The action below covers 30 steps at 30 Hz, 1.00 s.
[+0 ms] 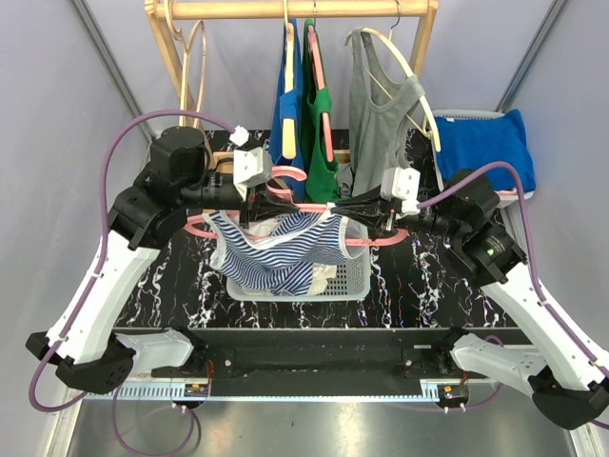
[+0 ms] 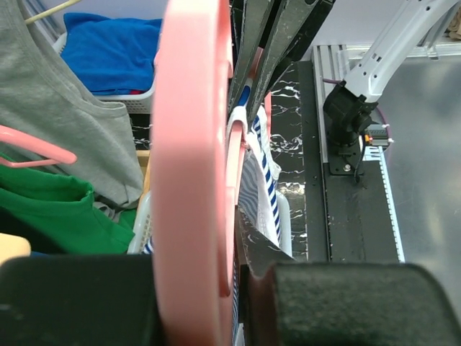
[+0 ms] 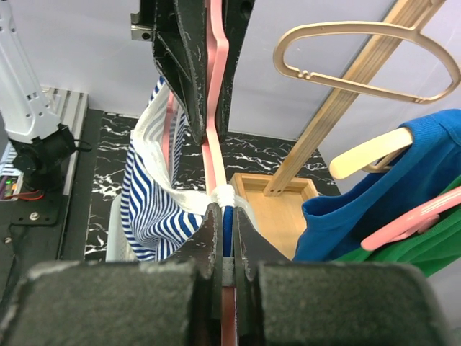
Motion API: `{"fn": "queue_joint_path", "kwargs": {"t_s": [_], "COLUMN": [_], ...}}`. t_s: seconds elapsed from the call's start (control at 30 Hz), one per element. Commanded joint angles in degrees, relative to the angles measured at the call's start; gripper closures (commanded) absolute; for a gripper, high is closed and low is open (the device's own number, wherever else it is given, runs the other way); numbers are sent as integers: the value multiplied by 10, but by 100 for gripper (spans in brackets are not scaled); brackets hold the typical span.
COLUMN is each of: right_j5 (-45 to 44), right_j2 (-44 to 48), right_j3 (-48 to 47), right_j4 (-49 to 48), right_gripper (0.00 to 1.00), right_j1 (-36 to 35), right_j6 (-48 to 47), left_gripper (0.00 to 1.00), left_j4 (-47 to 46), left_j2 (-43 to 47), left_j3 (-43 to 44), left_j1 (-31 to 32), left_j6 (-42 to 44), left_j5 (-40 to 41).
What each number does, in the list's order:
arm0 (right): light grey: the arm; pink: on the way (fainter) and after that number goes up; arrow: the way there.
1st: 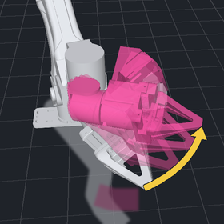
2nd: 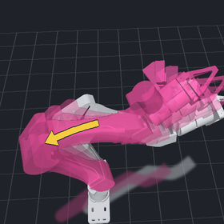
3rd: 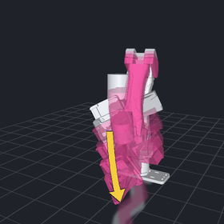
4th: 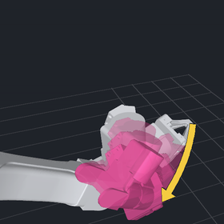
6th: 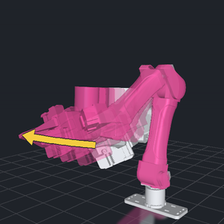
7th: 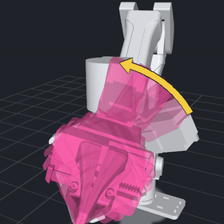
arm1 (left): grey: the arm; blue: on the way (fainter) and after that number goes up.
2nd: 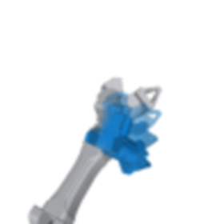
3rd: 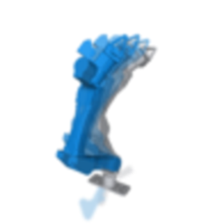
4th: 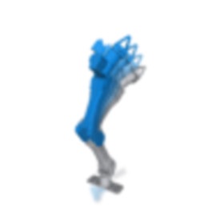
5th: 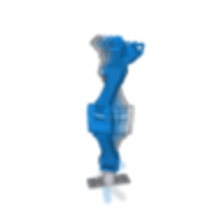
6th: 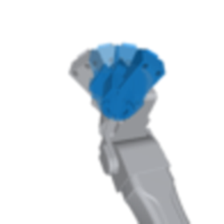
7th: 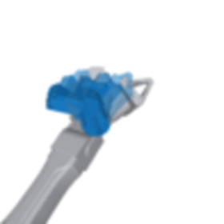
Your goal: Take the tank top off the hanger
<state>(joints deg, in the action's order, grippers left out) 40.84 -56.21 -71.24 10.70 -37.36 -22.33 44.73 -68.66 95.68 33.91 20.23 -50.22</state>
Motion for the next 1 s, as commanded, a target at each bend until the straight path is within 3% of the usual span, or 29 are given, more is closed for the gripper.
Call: {"fn": "queue_joint_path", "kwargs": {"t_s": [0.0, 0.2, 0.27, 0.37, 0.43, 0.63, 0.87, 0.97], "right_j5": [-107, -266, -287, -295, -285, -220, -148, -125], "right_j2": [2, 18, 21, 44, 62, 64, 38, 16], "right_j3": [12, 1, -29, -27, -13, 51, 145, 153], "right_j4": [-102, -74, -29, 14, 11, -31, -202, -233], "right_gripper": [91, 66, 65, 44, 37, 41, 36, 35], "right_j1": [-8, -8, -8, -8, -8, -8, -8, -8], "right_j6": [7, 61, 86, 112, 127, 207, 285, 303], "left_gripper": [98, 100, 100, 100, 100, 100, 100, 100], "left_j4": [-6, -10, -11, -22, -39, -60, -64, -65], "left_j2": [18, 27, 27, 33, 41, 32, 24, 25], "left_j3": [16, 23, 22, 10, -7, 0, 9, 8], "left_j1": [5, 5, 4, 3, 3, 3, 3, 4], "left_j6": [28, 58, 60, 34, 20, -5, -14, -17], "left_j5": [26, 163, 189, 198, 191, 185, 158, 148]}}
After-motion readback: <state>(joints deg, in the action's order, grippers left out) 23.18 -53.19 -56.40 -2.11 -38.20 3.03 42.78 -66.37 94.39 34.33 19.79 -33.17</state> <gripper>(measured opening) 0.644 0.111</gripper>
